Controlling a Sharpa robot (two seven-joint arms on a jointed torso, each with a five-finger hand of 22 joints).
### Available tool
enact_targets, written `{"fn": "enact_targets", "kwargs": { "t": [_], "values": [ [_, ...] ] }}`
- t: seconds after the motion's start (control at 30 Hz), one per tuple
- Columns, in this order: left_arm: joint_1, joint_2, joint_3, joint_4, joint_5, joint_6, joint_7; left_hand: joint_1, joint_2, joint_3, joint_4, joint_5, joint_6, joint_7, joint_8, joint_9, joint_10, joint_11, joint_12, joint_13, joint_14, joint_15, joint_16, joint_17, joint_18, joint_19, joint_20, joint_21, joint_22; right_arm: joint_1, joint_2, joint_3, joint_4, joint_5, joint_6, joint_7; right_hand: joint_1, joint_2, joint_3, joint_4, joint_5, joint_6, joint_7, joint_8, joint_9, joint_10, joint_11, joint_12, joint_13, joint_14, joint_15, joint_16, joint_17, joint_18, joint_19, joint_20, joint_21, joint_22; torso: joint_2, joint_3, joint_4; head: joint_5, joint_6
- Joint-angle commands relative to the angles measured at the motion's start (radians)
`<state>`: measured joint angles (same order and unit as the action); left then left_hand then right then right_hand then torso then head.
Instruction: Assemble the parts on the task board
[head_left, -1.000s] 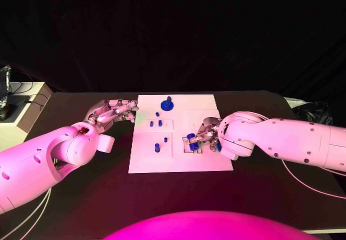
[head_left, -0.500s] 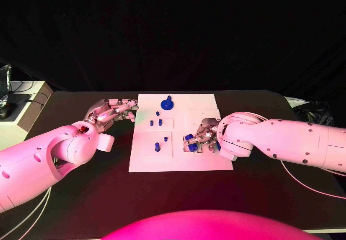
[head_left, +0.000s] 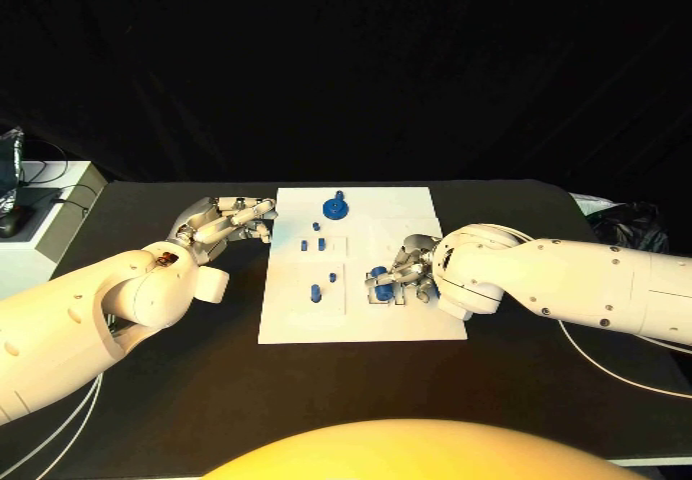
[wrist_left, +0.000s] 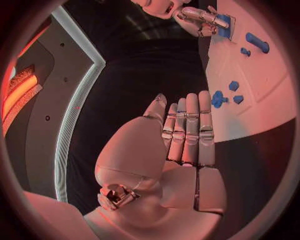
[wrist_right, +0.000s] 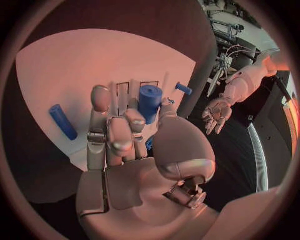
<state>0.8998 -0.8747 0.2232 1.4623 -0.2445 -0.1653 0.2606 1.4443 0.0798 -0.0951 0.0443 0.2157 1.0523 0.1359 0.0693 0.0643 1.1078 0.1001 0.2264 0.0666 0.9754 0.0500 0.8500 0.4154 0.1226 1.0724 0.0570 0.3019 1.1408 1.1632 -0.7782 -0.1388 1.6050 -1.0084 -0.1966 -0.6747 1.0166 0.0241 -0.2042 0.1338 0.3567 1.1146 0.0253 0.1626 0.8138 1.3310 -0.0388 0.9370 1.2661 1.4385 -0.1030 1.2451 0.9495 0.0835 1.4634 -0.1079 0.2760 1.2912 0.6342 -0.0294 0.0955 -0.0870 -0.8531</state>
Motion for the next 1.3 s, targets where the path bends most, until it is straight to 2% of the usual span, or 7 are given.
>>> {"fn": "enact_targets", "kwargs": {
  "t": [0.03,0.27,0.43,0.7,0.93,1.07,1.3],
  "values": [
    [0.000,0.000,0.001,0.003,-0.001,0.014,0.006,-0.007,0.000,0.001,0.004,0.000,-0.005,0.001,-0.003,0.001,-0.004,0.000,0.002,0.001,0.001,0.003,0.002,-0.001,0.001,0.010,0.000,-0.005,0.001,-0.003,0.005,-0.001,-0.003,-0.014,-0.025,0.005,-0.013,-0.028,0.018,0.031,-0.042,0.000,0.006,-0.002,-0.003,-0.005,-0.001,0.001,-0.002,0.004,0.003,-0.004,0.002,0.001,0.043,-0.004,0.005,0.002,0.000,0.0003,-0.0007,0.001,-0.001],
    [0.000,0.000,0.001,0.004,-0.001,0.014,0.005,-0.007,0.000,0.001,0.004,0.000,-0.005,0.001,-0.003,0.001,-0.004,0.000,0.002,0.001,0.001,0.003,0.002,-0.001,0.001,0.010,0.000,-0.005,0.001,-0.004,0.008,-0.001,-0.005,-0.015,-0.037,0.006,-0.033,-0.060,0.045,0.084,-0.078,-0.001,0.007,-0.002,-0.003,-0.006,-0.002,0.001,-0.005,0.004,0.003,-0.004,0.003,0.001,0.043,-0.004,0.005,0.003,0.000,0.0006,-0.0009,0.000,-0.001],
    [0.000,-0.001,0.001,0.004,-0.001,0.013,0.005,-0.007,0.000,0.001,0.004,0.000,-0.005,0.001,-0.003,0.001,-0.004,0.000,0.002,0.001,0.001,0.003,0.002,-0.001,0.001,0.010,0.000,-0.005,0.001,-0.005,0.006,-0.001,-0.002,-0.014,-0.034,0.008,-0.037,-0.104,0.083,0.127,-0.110,-0.001,0.007,-0.003,-0.005,-0.007,-0.002,-0.002,-0.007,0.003,0.004,-0.006,0.002,0.001,0.043,-0.003,0.002,0.003,-0.001,0.0006,-0.0010,0.001,-0.001],
    [0.000,-0.001,0.001,0.004,-0.001,0.013,0.005,-0.007,0.000,0.001,0.004,0.000,-0.005,0.001,-0.003,0.001,-0.004,0.000,0.002,0.001,0.001,0.003,0.002,-0.001,0.001,0.010,0.000,-0.005,0.001,-0.008,-0.005,-0.001,0.010,-0.017,-0.037,0.013,-0.035,-0.122,0.094,0.140,-0.121,-0.001,0.008,-0.003,-0.005,-0.007,-0.002,-0.002,-0.007,0.004,0.004,-0.006,0.004,0.001,0.043,-0.003,0.004,0.005,0.000,0.0007,-0.0009,0.002,-0.003],
    [0.000,-0.002,0.001,0.004,-0.001,0.014,0.005,-0.007,0.000,0.001,0.004,0.000,-0.005,0.001,-0.003,0.001,-0.004,0.000,0.002,0.001,0.001,0.003,0.002,-0.001,0.001,0.010,0.000,-0.005,0.001,-0.012,-0.035,-0.001,0.037,-0.051,-0.078,0.051,-0.026,-0.117,0.095,0.130,-0.121,0.001,0.007,-0.001,-0.004,-0.005,-0.003,-0.001,-0.007,0.004,0.003,-0.006,0.004,0.000,0.044,-0.004,0.009,0.007,0.000,0.0011,0.0002,0.003,-0.002],
    [0.000,-0.002,0.001,0.004,-0.001,0.013,0.006,-0.006,0.000,0.001,0.005,-0.001,-0.005,0.001,-0.003,0.001,-0.004,0.000,0.002,0.001,0.000,0.003,0.002,-0.002,0.001,0.010,0.000,-0.008,0.003,-0.013,-0.073,0.001,0.066,-0.061,-0.119,0.104,-0.007,-0.071,0.061,0.053,-0.107,0.001,0.007,0.000,-0.003,-0.004,-0.004,0.002,-0.007,0.004,0.003,-0.006,0.005,0.001,0.044,-0.004,0.014,0.011,0.000,0.0010,-0.0007,0.003,-0.001],
    [0.000,-0.002,0.001,0.003,-0.001,0.012,0.008,-0.006,0.000,0.001,0.005,-0.001,-0.005,0.001,-0.003,0.001,-0.004,0.000,0.002,0.001,0.000,0.003,0.002,-0.002,0.001,0.010,0.000,-0.008,0.003,0.000,-0.155,0.010,0.122,-0.043,-0.114,0.146,0.007,-0.053,0.051,0.019,-0.088,0.001,0.008,-0.007,-0.010,-0.002,-0.003,0.008,-0.003,0.005,0.004,-0.002,0.009,0.001,0.044,-0.004,0.023,0.016,0.000,0.0013,-0.0030,0.000,0.004]
  ]
}}
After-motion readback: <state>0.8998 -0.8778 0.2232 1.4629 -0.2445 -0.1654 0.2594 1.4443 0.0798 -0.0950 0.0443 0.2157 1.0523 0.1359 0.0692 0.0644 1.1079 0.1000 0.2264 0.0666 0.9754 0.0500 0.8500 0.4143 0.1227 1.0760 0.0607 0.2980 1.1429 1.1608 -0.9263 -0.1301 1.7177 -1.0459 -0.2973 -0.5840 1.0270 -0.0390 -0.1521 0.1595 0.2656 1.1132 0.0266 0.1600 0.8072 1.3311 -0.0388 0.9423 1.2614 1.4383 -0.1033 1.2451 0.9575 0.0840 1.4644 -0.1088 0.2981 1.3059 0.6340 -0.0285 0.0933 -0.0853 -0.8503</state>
